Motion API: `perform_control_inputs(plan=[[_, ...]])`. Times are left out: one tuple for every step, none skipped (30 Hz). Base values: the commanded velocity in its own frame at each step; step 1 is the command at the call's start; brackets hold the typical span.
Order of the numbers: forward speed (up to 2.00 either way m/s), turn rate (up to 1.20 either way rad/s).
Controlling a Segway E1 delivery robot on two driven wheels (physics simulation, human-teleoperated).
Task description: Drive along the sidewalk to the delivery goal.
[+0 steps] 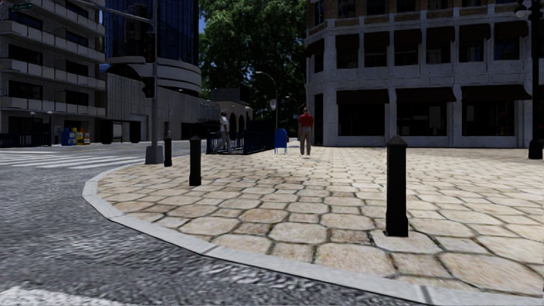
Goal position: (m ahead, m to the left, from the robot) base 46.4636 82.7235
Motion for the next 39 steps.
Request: perform_control_inputs(plan=[[2.00,0.00],[2.00,0.00],[2.00,0.00],[2.00,0.00],[2.00,0.00],[2.00,0.00],[2.00,0.00],[2.00,0.00],[2.00,0.00],[2.00,0.00],[2.00,0.00],[2.00,0.00],[2.00,0.00],[2.00,0.00],[2.00,0.00],[2.00,0.00],[2.00,0.00],[2.00,0.00],[2.00,0.00],[2.00,0.00],[2.00,0.00],[2.00,0.00],[2.00,0.00],[2.00,0.00],[2.00,0.00],[2.00,0.00],[2.00,0.00],[2.00,0.00],[2.00,0.00],[2.00,0.00],[2.00,0.00],[2.00,0.00],[2.00,0.00],[2.00,0.00],[2.00,0.00],[2.00,0.00],[2.00,0.00],[2.00,0.00],[2.00,0.00]])
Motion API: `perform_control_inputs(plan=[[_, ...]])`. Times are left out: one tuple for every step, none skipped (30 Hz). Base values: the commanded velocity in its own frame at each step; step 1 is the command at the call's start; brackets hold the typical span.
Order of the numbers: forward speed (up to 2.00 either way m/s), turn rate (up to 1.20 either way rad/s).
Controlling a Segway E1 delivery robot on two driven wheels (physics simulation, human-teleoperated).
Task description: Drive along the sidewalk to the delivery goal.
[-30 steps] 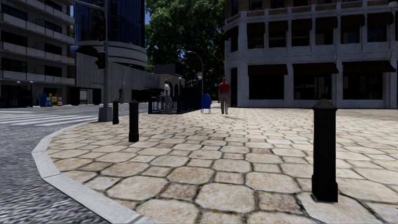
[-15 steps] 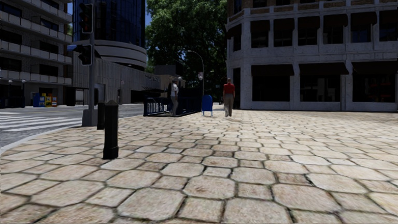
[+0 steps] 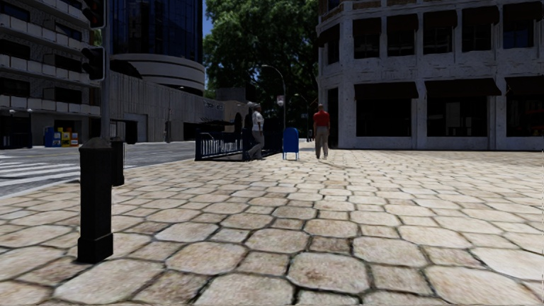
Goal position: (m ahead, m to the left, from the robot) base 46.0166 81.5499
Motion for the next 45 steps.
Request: perform_control_inputs(plan=[[2.00,0.00],[2.00,0.00],[2.00,0.00],[2.00,0.00],[2.00,0.00],[2.00,0.00],[2.00,0.00],[2.00,0.00],[2.00,0.00],[2.00,0.00],[2.00,0.00],[2.00,0.00],[2.00,0.00],[2.00,0.00],[2.00,0.00],[2.00,0.00],[2.00,0.00],[2.00,0.00],[2.00,0.00],[2.00,0.00],[2.00,0.00],[2.00,0.00],[2.00,0.00],[2.00,0.00],[2.00,0.00],[2.00,0.00],[2.00,0.00],[2.00,0.00],[2.00,0.00],[2.00,0.00],[2.00,0.00],[2.00,0.00],[2.00,0.00],[2.00,0.00],[2.00,0.00],[2.00,0.00],[2.00,0.00],[2.00,0.00],[2.00,0.00],[2.00,0.00],[2.00,0.00],[2.00,0.00],[2.00,0.00],[2.00,0.00],[2.00,0.00]])
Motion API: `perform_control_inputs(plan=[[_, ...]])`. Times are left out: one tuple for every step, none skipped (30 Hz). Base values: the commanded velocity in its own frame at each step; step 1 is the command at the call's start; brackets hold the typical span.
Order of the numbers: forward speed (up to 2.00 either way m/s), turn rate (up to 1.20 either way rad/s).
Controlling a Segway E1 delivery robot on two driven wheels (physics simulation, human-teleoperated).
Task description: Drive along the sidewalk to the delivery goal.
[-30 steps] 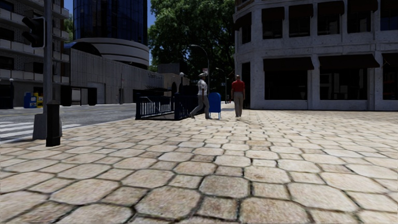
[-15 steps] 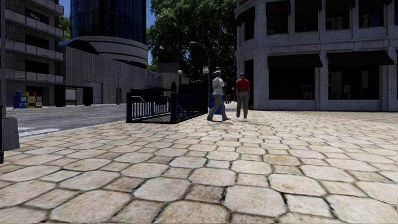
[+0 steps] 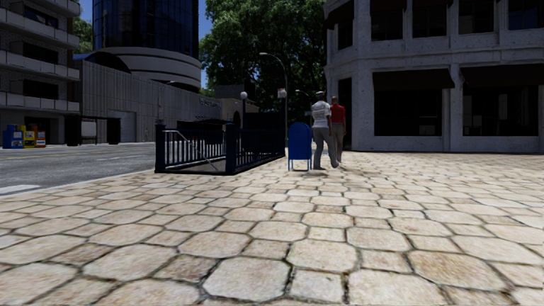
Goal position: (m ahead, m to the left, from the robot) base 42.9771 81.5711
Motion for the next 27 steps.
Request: perform_control_inputs(plan=[[2.00,0.00],[2.00,0.00],[2.00,0.21],[2.00,0.49],[2.00,0.82],[2.00,0.82],[2.00,0.94],[2.00,0.98],[2.00,1.01],[2.00,1.05],[2.00,1.05],[2.00,1.05],[2.00,1.05],[2.00,1.05],[2.00,1.05],[2.00,1.05],[2.00,1.05],[2.00,1.05],[2.00,1.05],[2.00,1.05],[2.00,1.05],[2.00,1.05],[2.00,1.05],[2.00,1.05],[2.00,1.05],[2.00,1.05],[2.00,0.88]])
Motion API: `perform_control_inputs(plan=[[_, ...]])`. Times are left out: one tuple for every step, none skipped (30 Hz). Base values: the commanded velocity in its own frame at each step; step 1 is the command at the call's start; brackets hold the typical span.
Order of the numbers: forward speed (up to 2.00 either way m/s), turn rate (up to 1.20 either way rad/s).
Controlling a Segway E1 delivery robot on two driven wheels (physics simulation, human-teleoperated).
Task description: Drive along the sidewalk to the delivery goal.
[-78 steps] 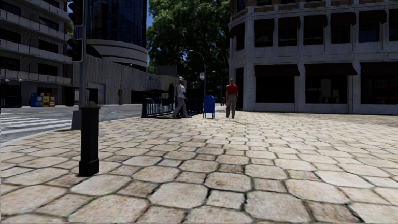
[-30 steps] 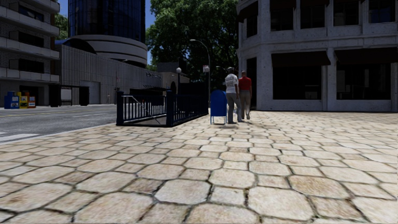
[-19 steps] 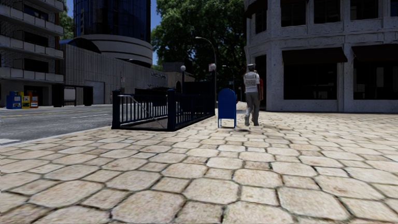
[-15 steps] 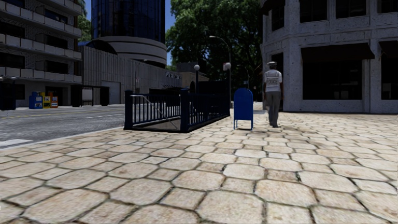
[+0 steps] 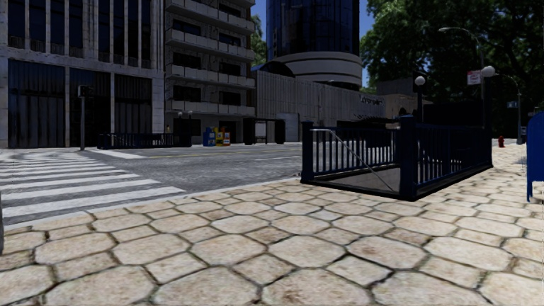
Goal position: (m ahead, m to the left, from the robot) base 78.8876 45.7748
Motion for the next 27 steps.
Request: perform_control_inputs(plan=[[2.00,0.17],[2.00,0.04],[2.00,0.00],[2.00,0.00],[2.00,0.00],[2.00,0.00],[2.00,0.00],[2.00,0.00],[2.00,0.00],[2.00,0.00],[2.00,0.00],[2.00,0.34],[2.00,0.83],[2.00,1.20],[2.00,1.20],[2.00,1.20],[2.00,1.20],[2.00,1.20],[2.00,1.20],[2.00,1.20],[2.00,1.20],[2.00,1.20],[2.00,1.20],[2.00,1.20],[2.00,1.20],[2.00,1.20],[2.00,1.20]])
